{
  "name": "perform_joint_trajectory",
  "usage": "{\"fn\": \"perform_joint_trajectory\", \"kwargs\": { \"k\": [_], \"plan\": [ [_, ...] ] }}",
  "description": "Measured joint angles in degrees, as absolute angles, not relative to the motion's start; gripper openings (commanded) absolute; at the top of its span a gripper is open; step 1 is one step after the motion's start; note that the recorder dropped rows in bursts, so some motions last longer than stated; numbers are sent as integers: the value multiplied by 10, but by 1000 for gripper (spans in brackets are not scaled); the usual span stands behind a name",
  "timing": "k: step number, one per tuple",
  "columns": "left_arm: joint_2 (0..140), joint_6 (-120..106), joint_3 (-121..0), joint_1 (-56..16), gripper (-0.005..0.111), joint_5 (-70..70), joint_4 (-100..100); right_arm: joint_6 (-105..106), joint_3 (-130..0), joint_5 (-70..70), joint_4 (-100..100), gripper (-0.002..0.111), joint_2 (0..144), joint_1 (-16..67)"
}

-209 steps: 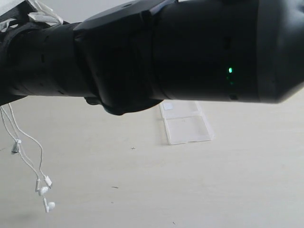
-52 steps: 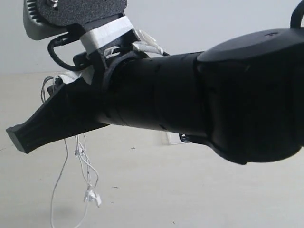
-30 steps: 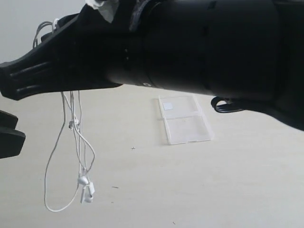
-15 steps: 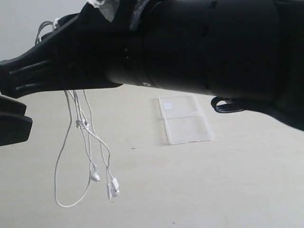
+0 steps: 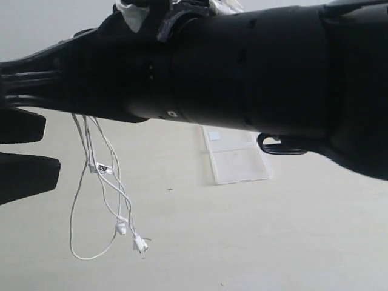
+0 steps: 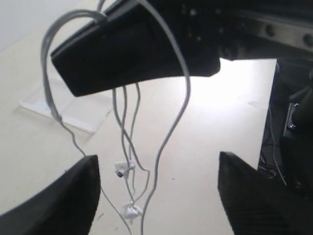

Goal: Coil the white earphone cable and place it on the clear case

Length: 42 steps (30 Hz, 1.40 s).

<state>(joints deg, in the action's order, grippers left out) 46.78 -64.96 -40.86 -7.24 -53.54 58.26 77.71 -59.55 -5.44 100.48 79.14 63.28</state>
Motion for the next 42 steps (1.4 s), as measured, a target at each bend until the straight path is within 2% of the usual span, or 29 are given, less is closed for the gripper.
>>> {"fn": "perform_joint_trajectory", "kwargs": {
  "k": [11, 17, 30, 32, 34, 35, 36, 37, 42],
  "plan": [
    [468, -679, -408, -72, 66, -520, 621, 767, -621, -47, 1005, 0, 792, 633],
    [468, -700, -408, -72, 54, -524, 642, 767, -627, -44, 1005, 0, 796, 633],
    [494, -701, -408, -72, 52, -549, 670, 765, -627, -33, 1005, 0, 800, 633],
    [502, -701, -408, -72, 47, -551, 672, 765, -627, -33, 1005, 0, 800, 633],
    [509, -701, -408, -72, 32, -551, 682, 765, -627, -33, 1005, 0, 800, 633],
    [512, -701, -408, -72, 20, -551, 685, 765, -627, -33, 1005, 0, 800, 633],
    [514, -701, -408, -72, 13, -553, 692, 765, -627, -33, 1005, 0, 800, 633],
    [514, -701, -408, -72, 0, -553, 693, 765, -627, -33, 1005, 0, 800, 633],
    [503, -700, -408, -72, 0, -549, 668, 768, -627, -47, 1005, 0, 800, 633]
  ]
}}
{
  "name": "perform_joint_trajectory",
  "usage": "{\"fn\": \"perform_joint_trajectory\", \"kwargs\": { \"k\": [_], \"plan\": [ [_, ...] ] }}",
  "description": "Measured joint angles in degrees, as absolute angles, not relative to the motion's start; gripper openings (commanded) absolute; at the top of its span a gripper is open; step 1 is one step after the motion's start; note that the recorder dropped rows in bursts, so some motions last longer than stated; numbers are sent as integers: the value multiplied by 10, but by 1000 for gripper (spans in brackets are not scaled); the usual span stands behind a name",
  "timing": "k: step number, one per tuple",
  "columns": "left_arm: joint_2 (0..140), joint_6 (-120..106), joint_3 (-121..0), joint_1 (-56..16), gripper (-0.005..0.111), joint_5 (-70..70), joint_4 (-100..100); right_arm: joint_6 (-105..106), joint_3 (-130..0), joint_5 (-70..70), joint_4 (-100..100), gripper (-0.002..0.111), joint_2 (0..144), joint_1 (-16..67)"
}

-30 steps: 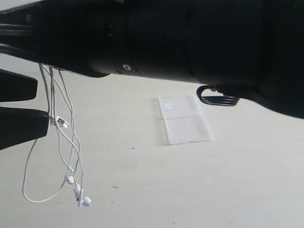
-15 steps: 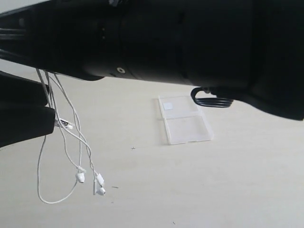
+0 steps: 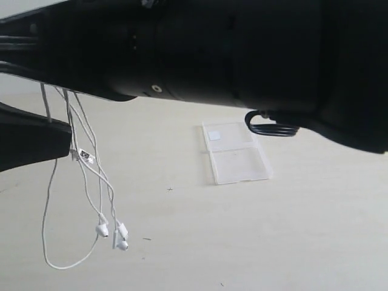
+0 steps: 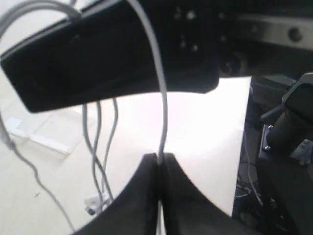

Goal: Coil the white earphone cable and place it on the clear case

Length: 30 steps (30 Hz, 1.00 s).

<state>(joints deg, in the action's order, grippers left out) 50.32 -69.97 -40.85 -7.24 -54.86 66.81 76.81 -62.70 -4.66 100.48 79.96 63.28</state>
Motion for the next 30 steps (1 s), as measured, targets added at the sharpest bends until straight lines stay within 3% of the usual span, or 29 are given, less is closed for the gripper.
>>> {"fn": "perform_joint_trajectory", "kwargs": {
  "k": [7, 18, 30],
  "plan": [
    [429, -574, -408, -72, 0, -451, 494, 775, -627, -47, 1005, 0, 800, 633],
    [410, -485, -408, -63, 0, -345, 428, 776, -627, -12, 1005, 0, 800, 633],
    [410, -408, -408, -23, 0, -344, 339, 776, -627, 34, 1005, 0, 801, 633]
  ]
}}
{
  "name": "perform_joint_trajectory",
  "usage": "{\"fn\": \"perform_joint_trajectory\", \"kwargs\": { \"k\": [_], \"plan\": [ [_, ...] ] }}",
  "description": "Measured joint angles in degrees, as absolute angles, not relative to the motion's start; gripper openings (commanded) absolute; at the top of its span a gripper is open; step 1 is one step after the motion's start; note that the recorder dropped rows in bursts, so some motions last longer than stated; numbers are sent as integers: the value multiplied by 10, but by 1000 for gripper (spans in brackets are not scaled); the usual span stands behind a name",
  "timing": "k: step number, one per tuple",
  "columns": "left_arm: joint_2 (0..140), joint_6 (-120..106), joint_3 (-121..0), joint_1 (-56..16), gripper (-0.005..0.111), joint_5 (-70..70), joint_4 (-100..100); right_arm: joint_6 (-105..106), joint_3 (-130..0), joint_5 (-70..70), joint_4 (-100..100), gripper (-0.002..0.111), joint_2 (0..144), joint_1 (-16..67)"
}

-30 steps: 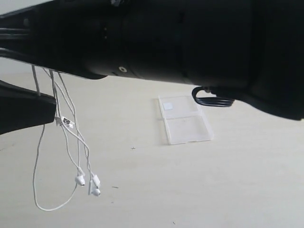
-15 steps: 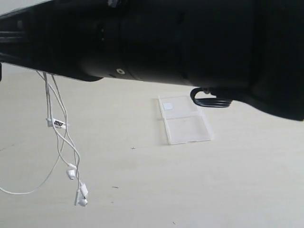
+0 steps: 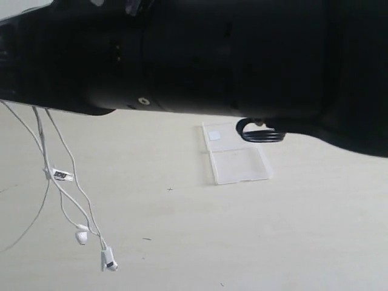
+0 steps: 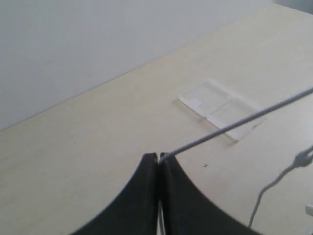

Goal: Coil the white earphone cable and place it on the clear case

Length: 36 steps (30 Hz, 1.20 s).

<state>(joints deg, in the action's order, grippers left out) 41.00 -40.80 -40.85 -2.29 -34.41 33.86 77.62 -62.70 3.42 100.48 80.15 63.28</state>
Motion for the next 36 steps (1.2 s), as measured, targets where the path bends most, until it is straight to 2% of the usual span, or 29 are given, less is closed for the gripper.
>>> {"fn": "perform_joint_trajectory", "kwargs": {
  "k": [12, 14, 16, 21, 22, 25, 31, 36],
  "plan": [
    [413, -405, -408, -23, 0, -388, 375, 776, -627, 35, 1005, 0, 783, 633],
    [413, -405, -408, -23, 3, -391, 388, 776, -627, 34, 1005, 0, 780, 633],
    [413, -405, -408, -23, 14, -394, 400, 777, -627, 34, 1005, 0, 778, 633],
    [413, -423, -408, -23, 62, -409, 410, 777, -627, 33, 1005, 0, 770, 633],
    [413, -424, -408, -23, 65, -410, 411, 777, -627, 33, 1005, 0, 769, 633],
    [413, -426, -408, -23, 65, -414, 417, 777, -627, 31, 1005, 0, 769, 633],
    [413, -430, -408, -23, 53, -419, 419, 788, -627, 31, 1005, 0, 769, 633],
    [403, -435, -408, -23, 53, -420, 419, 796, -627, 28, 1005, 0, 769, 633]
  ]
}}
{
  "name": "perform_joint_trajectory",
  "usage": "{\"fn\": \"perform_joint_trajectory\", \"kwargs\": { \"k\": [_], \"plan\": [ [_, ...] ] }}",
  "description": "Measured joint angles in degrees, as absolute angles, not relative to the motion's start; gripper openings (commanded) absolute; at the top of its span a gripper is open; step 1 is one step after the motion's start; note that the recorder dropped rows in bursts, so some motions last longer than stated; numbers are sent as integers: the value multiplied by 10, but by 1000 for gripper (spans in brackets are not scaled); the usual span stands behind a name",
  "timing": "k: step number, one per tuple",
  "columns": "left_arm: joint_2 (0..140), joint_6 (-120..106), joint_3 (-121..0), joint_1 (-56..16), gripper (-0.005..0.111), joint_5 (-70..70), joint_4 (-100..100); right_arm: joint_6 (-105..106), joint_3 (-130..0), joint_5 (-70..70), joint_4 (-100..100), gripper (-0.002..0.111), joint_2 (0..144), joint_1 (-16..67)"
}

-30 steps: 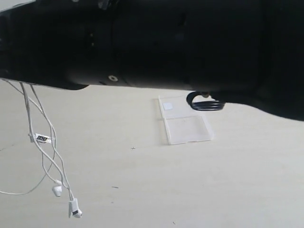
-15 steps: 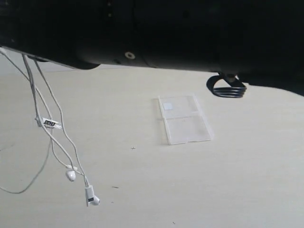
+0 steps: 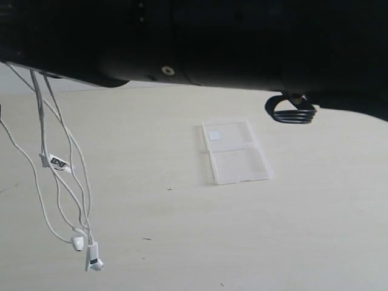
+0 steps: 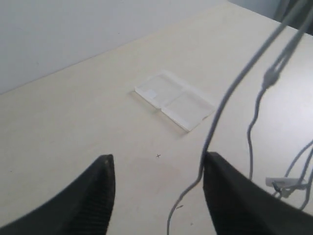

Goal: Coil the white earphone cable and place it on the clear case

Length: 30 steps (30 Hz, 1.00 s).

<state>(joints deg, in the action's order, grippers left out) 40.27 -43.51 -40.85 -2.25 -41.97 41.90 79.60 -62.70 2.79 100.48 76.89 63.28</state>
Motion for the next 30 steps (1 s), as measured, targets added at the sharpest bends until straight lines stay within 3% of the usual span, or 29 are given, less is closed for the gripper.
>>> {"fn": "perform_joint_trajectory", "kwargs": {
  "k": [2, 10, 30],
  "plan": [
    [393, -442, -408, -23, 55, -424, 423, 800, -627, 24, 1005, 0, 769, 633],
    [352, -459, -408, -23, 85, -437, 428, 803, -627, 17, 1005, 0, 769, 633],
    [367, -622, -408, -23, 85, -438, 609, 804, -670, -4, 1005, 0, 769, 633]
  ]
}}
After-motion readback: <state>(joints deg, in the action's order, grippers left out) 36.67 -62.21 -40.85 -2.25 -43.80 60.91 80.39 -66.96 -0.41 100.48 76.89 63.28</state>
